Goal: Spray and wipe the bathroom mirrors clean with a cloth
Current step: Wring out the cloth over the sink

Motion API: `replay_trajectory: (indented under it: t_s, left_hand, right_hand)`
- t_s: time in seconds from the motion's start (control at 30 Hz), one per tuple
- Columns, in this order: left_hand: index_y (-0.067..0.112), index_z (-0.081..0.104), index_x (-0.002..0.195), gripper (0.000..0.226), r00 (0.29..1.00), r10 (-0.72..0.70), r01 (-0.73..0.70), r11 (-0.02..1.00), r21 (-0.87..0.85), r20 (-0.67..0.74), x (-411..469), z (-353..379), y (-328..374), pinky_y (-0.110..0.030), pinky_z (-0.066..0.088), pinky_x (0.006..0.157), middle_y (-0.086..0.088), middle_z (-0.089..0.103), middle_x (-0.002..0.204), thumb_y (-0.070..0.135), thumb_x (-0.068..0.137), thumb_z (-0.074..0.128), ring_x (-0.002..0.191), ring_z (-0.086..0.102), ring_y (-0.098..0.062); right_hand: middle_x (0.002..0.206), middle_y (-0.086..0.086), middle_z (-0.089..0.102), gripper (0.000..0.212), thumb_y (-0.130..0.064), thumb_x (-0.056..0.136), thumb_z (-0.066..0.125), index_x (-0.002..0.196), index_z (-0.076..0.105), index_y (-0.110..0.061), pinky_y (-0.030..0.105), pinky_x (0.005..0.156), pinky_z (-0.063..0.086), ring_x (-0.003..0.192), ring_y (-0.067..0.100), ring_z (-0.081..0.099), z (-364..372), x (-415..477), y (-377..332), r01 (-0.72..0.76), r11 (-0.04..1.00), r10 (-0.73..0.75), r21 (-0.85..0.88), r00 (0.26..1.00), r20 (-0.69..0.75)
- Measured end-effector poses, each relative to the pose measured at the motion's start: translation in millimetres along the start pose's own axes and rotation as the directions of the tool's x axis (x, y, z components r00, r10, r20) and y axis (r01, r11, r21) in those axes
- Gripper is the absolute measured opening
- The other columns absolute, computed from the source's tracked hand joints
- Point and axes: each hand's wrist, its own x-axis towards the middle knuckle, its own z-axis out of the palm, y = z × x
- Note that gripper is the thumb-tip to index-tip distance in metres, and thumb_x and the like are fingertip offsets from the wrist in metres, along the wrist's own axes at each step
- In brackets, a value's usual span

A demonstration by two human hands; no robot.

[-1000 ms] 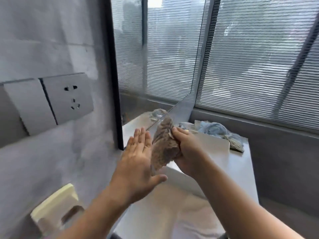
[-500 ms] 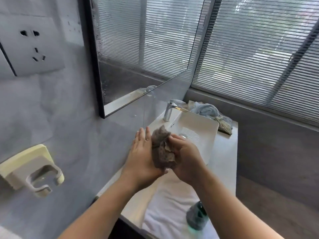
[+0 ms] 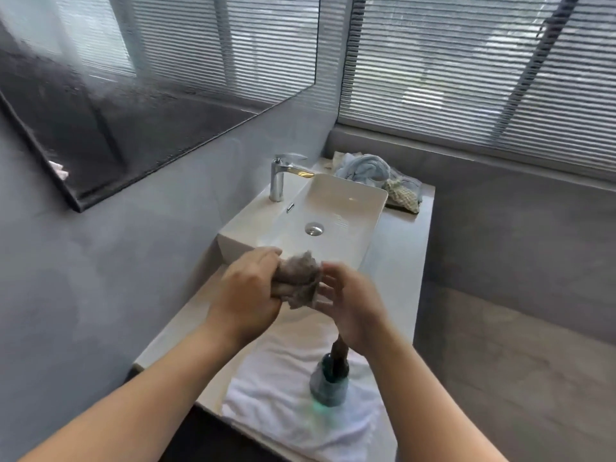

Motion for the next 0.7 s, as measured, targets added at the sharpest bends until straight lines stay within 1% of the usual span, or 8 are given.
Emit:
replay_trajectory:
  t_s: [0.07,0.13,0.2,0.33,0.4,0.5,0.6,0.7]
  left_hand:
    - [0.013,0.063,0.095,0.023,0.998,0.067,-0.068,0.994,0.085,0.017,3,14,4,-0.048,0.054,0.073,-0.005,0.067,0.097,0.01,0.073,0.055,0.088,0.064,-0.033]
    - [0.013,0.061,0.091,0.017,0.988,0.156,-0.155,0.972,0.179,0.009,6,24,8,-0.046,0.053,0.062,-0.004,0.064,0.085,0.007,0.076,0.056,0.074,0.061,-0.034]
    - [0.015,0.062,0.09,0.014,0.965,0.263,-0.261,0.939,0.225,0.022,14,30,9,-0.044,0.051,0.058,-0.003,0.063,0.081,0.006,0.08,0.058,0.069,0.06,-0.032]
    - [0.014,0.067,0.095,0.011,0.879,0.465,-0.475,0.837,0.27,0.107,42,34,6,-0.045,0.047,0.06,-0.004,0.064,0.086,0.011,0.093,0.056,0.069,0.058,-0.029]
    - [0.01,0.069,0.096,0.014,0.842,0.529,-0.538,0.81,0.233,0.103,59,40,3,-0.046,0.049,0.063,-0.008,0.065,0.091,0.014,0.094,0.056,0.072,0.059,-0.03]
    - [0.005,0.069,0.1,0.017,0.798,0.598,-0.602,0.781,0.169,0.078,87,55,-5,-0.045,0.052,0.07,-0.013,0.067,0.103,0.011,0.088,0.06,0.08,0.064,-0.033]
    - [0.005,0.071,0.096,0.018,0.748,0.66,-0.662,0.736,0.14,0.068,114,70,-24,-0.043,0.052,0.072,-0.014,0.068,0.102,0.01,0.089,0.055,0.081,0.064,-0.032]
    - [0.01,0.07,0.088,0.016,0.683,0.726,-0.728,0.669,0.15,0.08,143,85,-49,-0.043,0.049,0.068,-0.009,0.067,0.093,0.007,0.089,0.055,0.076,0.061,-0.031]
  right_hand:
    - [0.093,0.008,0.067,0.035,-0.042,0.101,0.057,0.088,0.069,-0.013,0.046,0.097,0.05,0.095,0.028,0.066,-22,7,5,-0.115,0.992,0.114,0.048,0.993,0.012]
    - [0.108,0.008,0.074,0.042,-0.051,0.099,0.061,0.104,0.073,-0.011,0.046,0.107,0.049,0.113,0.032,0.069,-38,13,7,-0.181,0.983,0.18,-0.004,0.979,0.097]
    - [0.122,0.008,0.072,0.047,-0.043,0.095,0.07,0.13,0.066,-0.011,0.047,0.109,0.049,0.125,0.031,0.066,-48,19,6,-0.203,0.978,0.209,-0.05,0.955,0.21]
    - [0.118,0.014,0.066,0.038,-0.009,0.095,0.064,0.133,0.063,-0.015,0.053,0.108,0.048,0.117,0.035,0.064,-54,34,-4,-0.224,0.964,0.262,-0.143,0.891,0.371]
    - [0.107,0.012,0.068,0.031,0.005,0.093,0.058,0.12,0.063,-0.009,0.049,0.102,0.054,0.113,0.036,0.066,-52,43,-9,-0.214,0.952,0.287,-0.219,0.872,0.397]
    - [0.081,0.0,0.069,0.02,0.012,0.092,0.057,0.097,0.06,-0.008,0.03,0.076,0.058,0.098,0.031,0.071,-45,63,-14,-0.198,0.915,0.319,-0.352,0.889,0.329]
    - [0.084,0.001,0.075,0.023,0.012,0.091,0.058,0.087,0.063,-0.011,0.023,0.057,0.045,0.073,0.018,0.068,-37,88,-15,-0.205,0.869,0.316,-0.449,0.93,0.187]
    - [0.09,0.01,0.072,0.023,0.009,0.089,0.064,0.082,0.06,-0.012,0.024,0.053,0.033,0.057,0.011,0.051,-27,117,-14,-0.241,0.845,0.322,-0.477,0.942,0.093]
